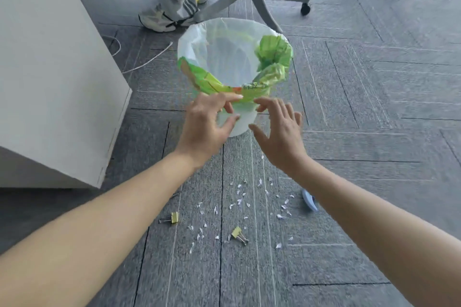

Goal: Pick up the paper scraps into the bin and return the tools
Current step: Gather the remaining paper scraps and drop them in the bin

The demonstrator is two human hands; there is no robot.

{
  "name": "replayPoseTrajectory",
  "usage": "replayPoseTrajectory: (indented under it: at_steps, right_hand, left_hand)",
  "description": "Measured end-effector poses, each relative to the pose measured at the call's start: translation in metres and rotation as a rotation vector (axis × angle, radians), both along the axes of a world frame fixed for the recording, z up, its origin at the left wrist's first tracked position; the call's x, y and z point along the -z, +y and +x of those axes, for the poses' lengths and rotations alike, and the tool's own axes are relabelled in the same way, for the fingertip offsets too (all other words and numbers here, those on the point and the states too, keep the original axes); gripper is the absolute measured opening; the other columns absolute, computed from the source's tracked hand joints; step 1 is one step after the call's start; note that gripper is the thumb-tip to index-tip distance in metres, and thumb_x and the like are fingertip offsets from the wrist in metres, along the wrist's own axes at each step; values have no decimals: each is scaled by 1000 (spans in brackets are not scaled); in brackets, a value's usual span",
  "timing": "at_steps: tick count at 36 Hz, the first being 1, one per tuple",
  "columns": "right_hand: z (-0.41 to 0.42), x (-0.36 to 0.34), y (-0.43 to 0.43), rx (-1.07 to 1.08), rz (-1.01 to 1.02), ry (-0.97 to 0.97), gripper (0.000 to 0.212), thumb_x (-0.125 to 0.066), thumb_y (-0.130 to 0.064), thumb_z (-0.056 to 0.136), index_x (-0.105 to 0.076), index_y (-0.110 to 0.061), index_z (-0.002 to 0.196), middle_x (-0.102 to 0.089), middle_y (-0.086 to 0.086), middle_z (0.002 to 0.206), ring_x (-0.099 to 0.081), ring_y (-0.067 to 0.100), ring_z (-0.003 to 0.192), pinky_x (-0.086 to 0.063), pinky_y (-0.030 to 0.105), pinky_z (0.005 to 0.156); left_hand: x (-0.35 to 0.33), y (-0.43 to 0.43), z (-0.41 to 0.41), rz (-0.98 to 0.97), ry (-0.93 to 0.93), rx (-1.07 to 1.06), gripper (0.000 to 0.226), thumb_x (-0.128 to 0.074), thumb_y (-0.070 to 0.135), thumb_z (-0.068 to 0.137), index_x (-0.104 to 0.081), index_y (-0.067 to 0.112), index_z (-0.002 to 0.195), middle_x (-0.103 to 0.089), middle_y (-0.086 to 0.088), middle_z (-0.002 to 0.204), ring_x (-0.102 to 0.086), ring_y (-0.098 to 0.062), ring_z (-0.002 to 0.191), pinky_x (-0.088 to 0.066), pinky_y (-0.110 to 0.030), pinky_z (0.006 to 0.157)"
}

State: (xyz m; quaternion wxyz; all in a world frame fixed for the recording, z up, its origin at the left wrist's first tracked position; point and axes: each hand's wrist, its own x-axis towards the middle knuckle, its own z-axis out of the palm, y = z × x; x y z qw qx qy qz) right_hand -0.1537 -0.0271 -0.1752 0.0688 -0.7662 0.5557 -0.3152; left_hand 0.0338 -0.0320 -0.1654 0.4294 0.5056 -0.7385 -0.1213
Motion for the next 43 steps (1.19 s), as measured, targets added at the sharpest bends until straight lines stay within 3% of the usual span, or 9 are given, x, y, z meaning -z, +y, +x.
replayPoseTrajectory:
  at_steps: [5, 7, 12, 16, 18, 20, 23, 37, 43]
  right_hand:
    - [-9, 59, 28, 23, 234, 48, 42, -68, -27, 82, -50, -28, 121, -54, -7, 112, -46, 17, 105, -28, 32, 83]
    - [-11, 82, 34, 53, 342, 107, 33, -66, -29, 85, -55, -31, 116, -56, -10, 113, -47, 17, 107, -25, 31, 84]
    - [-9, 122, 55, 169, 601, 113, 29, -62, -34, 90, -57, -38, 118, -58, -20, 117, -47, 7, 114, -21, 26, 87]
    - [-3, 139, 66, 209, 690, 106, 28, -60, -38, 91, -56, -40, 118, -58, -22, 113, -47, 5, 111, -24, 28, 90]
    - [1, 145, 64, 215, 727, 116, 29, -60, -40, 90, -56, -39, 119, -57, -21, 114, -47, 6, 113, -25, 32, 97]
    - [5, 150, 60, 230, 747, 130, 29, -62, -40, 89, -56, -39, 117, -58, -19, 114, -47, 8, 114, -26, 34, 100]
    - [7, 157, 55, 234, 739, 138, 27, -63, -41, 88, -57, -38, 114, -57, -17, 112, -48, 9, 111, -27, 34, 97]
    - [8, 171, 49, 245, 686, 149, 3, -59, -35, 91, -57, -36, 92, -52, -17, 98, -44, 9, 98, -27, 31, 87]
    - [-5, 175, 53, 436, 634, -7, 5, -60, -38, 89, -60, -36, 93, -53, -20, 96, -44, 7, 95, -22, 30, 82]
  left_hand:
    - [55, 36, -7, 201, 11, 5, 22, -72, 18, 83, -69, 21, 104, -65, 12, 86, -49, -2, 84, -41, -22, 80]
    - [81, 44, -8, 353, -46, -2, 15, -70, 23, 85, -70, 25, 100, -64, 13, 84, -50, -5, 83, -44, -25, 78]
    - [132, 57, -8, 734, -177, -79, 6, -66, 32, 88, -66, 34, 93, -59, 21, 87, -52, -6, 88, -45, -35, 92]
    - [150, 61, -11, 882, -204, -191, 6, -67, 36, 87, -65, 40, 90, -60, 24, 82, -58, -5, 82, -48, -25, 69]
    - [154, 60, -15, 903, -197, -203, 9, -69, 35, 86, -65, 39, 92, -62, 22, 82, -58, -3, 83, -40, -18, 62]
    - [159, 59, -19, 906, -203, -199, 12, -71, 34, 84, -66, 36, 95, -63, 20, 85, -58, -4, 89, -45, -21, 69]
    - [166, 59, -23, 890, -245, -198, 16, -72, 36, 83, -66, 35, 98, -64, 20, 96, -53, -7, 95, -43, -24, 81]
    - [177, 51, -24, 766, -341, -209, 9, -70, 44, 82, -69, 36, 85, -62, 20, 94, -43, -7, 88, -32, -27, 76]
    - [181, 51, -24, 764, -352, -164, 10, -67, 46, 84, -67, 37, 88, -56, 20, 94, -42, -9, 97, -36, -33, 93]
